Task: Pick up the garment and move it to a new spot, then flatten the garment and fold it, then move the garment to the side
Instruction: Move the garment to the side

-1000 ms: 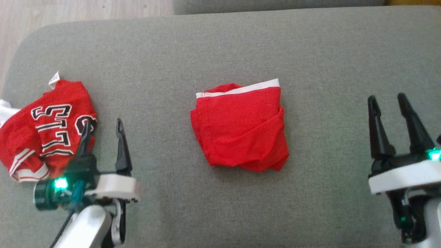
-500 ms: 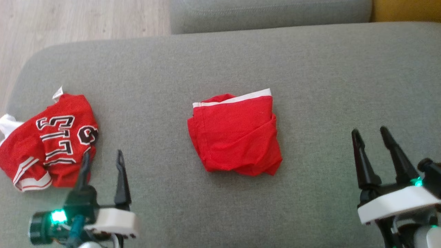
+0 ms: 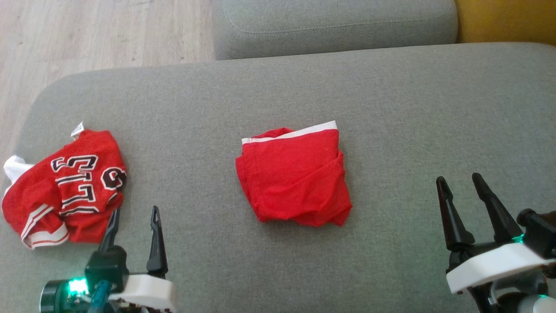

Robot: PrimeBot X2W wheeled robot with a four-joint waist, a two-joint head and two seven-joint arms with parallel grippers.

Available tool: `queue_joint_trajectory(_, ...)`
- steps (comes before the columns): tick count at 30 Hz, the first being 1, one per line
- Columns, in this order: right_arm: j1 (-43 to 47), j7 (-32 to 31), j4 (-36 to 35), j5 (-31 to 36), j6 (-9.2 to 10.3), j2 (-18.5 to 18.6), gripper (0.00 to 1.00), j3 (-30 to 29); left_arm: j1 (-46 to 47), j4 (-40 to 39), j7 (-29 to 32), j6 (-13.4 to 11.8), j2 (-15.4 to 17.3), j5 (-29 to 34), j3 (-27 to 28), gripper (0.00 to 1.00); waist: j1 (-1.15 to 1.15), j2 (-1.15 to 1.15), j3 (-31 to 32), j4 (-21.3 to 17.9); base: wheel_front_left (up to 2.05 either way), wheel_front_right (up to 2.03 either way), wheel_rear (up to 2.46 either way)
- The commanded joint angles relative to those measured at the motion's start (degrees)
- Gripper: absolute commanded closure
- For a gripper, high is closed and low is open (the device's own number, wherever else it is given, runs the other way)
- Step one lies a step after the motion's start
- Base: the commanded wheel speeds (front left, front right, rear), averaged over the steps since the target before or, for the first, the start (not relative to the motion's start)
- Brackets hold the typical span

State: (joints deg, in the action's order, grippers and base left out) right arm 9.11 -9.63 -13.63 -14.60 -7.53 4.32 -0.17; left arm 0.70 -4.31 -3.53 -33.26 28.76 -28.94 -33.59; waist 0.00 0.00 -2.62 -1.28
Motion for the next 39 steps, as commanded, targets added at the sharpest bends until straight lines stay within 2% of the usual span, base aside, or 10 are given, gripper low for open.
queue_joint_trajectory(1,-1.39,-0.16,-2.48,0.49,0.04,0.2,0.0,1.32,2.15,-1.28,0.19,0.0,1.85,-0.43,2.03,0.0,0.0,0.0,0.01,0.0,0.0,0.0,0.0)
queue_joint_trajectory(18,-2.36,-1.23,-2.8,0.13,0.04,0.58,0.0,1.29,4.03,-0.54,0.02,-0.03,1.29,-0.28,1.7,0.0,0.0,0.0,-1.01,0.09,0.0,0.0,0.0)
queue_joint_trajectory(24,-3.7,-2.18,-2.05,-0.64,0.04,1.21,0.0,1.16,6.22,-0.73,-0.42,0.22,0.8,0.5,1.34,0.0,0.0,0.0,-3.16,1.01,0.0,0.0,0.0)
queue_joint_trajectory(32,-9.08,-3.14,3.66,-3.63,0.04,2.03,0.0,4.63,12.84,-0.22,-3.21,1.9,-1.87,2.77,0.04,0.0,0.0,0.0,-8.09,4.91,0.0,0.0,0.0)
queue_joint_trajectory(39,-15.91,-3.61,14.49,-6.8,0.04,1.11,0.0,9.61,16.59,2.12,-6.42,2.73,-5.15,4.06,-1.26,0.0,0.0,0.0,-10.89,8.22,0.0,0.0,0.0)
